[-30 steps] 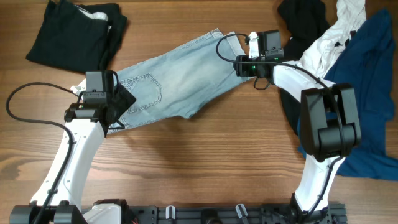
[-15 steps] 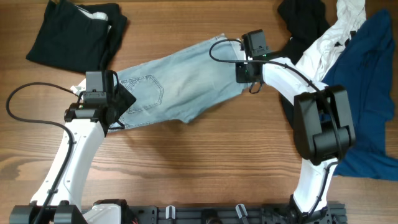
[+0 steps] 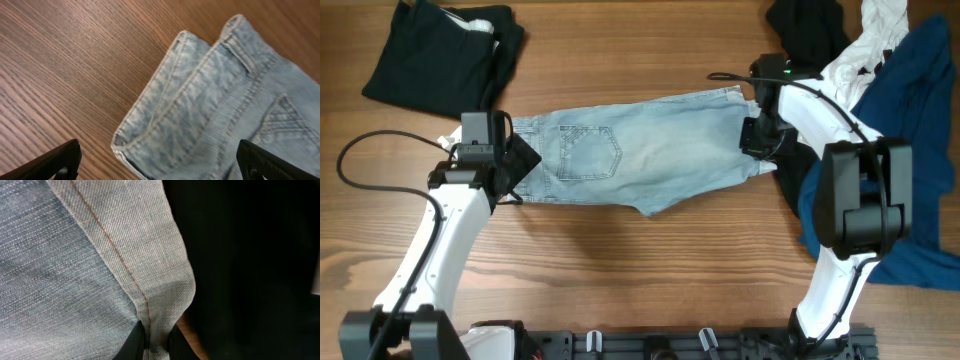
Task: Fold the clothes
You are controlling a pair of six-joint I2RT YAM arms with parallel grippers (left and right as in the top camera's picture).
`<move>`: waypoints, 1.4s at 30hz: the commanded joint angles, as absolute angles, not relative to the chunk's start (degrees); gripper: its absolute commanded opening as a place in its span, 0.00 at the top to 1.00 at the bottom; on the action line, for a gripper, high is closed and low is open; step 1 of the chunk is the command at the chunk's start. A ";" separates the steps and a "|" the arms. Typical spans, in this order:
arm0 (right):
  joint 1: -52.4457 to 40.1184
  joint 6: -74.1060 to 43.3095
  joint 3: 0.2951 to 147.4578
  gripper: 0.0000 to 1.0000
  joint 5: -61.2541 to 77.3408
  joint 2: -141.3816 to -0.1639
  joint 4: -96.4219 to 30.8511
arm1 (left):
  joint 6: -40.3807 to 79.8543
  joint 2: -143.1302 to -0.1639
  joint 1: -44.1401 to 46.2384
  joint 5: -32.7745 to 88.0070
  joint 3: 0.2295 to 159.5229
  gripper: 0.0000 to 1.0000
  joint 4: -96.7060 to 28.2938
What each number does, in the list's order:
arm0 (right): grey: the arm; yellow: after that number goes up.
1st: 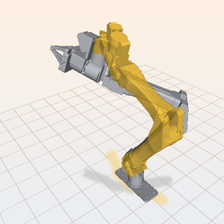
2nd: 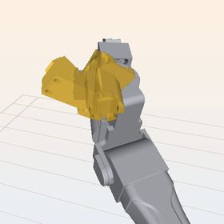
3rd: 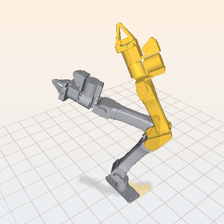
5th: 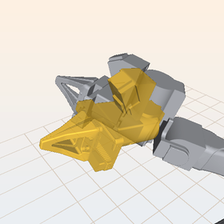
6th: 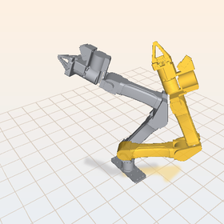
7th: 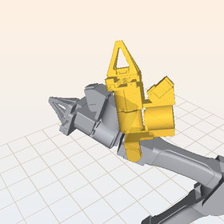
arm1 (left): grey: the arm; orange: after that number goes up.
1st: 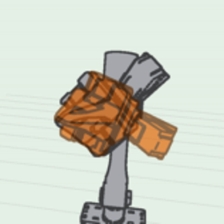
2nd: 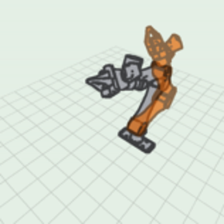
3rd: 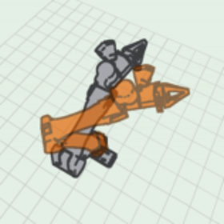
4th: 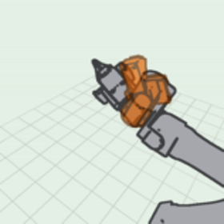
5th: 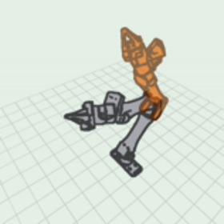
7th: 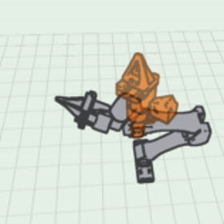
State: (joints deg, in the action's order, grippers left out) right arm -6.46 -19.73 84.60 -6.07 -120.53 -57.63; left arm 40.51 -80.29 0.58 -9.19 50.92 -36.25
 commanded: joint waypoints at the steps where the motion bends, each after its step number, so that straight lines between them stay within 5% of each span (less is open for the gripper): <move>1: -4.03 -15.59 83.29 0.88 -2.66 -124.62 -58.33 | 39.33 -85.06 0.51 -8.34 51.81 0.00 -34.76; 4: -4.05 -11.22 85.60 0.58 1.63 -124.57 -59.75 | 38.63 -87.07 0.45 -8.08 51.81 0.00 -34.02; 6: -4.05 -8.47 88.44 0.19 4.82 -124.38 -62.00 | 35.88 -87.57 0.45 -6.61 51.81 0.00 -33.30; 10: -4.05 -5.17 95.13 0.01 8.71 -123.02 -65.45 | 31.53 -87.44 -1.32 -5.26 52.58 0.00 -33.65; 17: -4.01 -1.04 97.58 0.07 10.66 -121.51 -64.49 | 20.60 -87.46 -10.92 10.31 54.59 0.00 -36.03; 19: -4.10 0.08 96.49 0.32 11.90 -121.51 -63.59 | 18.90 -87.46 -13.32 12.80 54.59 0.00 -36.51; 21: -4.10 0.01 95.07 0.73 12.10 -121.56 -62.04 | 17.54 -87.46 -15.44 13.32 54.59 0.00 -37.17; 24: -4.03 -0.19 92.79 0.96 12.05 -121.56 -59.24 | 16.12 -87.46 -16.86 13.50 54.59 0.00 -37.78; 28: -3.99 -0.62 90.43 0.87 12.03 -121.56 -56.90 | 14.20 -87.46 -17.15 13.47 54.59 0.00 -38.06; 29: -3.92 -0.64 90.17 0.64 11.81 -121.56 -56.71 | 14.06 -87.46 -17.17 13.47 54.57 0.00 -38.04; 30: -3.77 -0.64 90.13 0.51 11.03 -121.56 -56.60 | 14.09 -87.46 -17.17 13.47 54.57 0.00 -38.04; 32: -3.53 -1.83 90.15 0.36 8.86 -121.54 -56.49 | 14.09 -87.46 -17.17 13.47 54.57 0.00 -38.02; 42: -2.72 -1.87 90.13 0.47 9.06 -121.51 -54.61 | 14.06 -90.80 -17.10 14.22 54.54 0.00 -38.17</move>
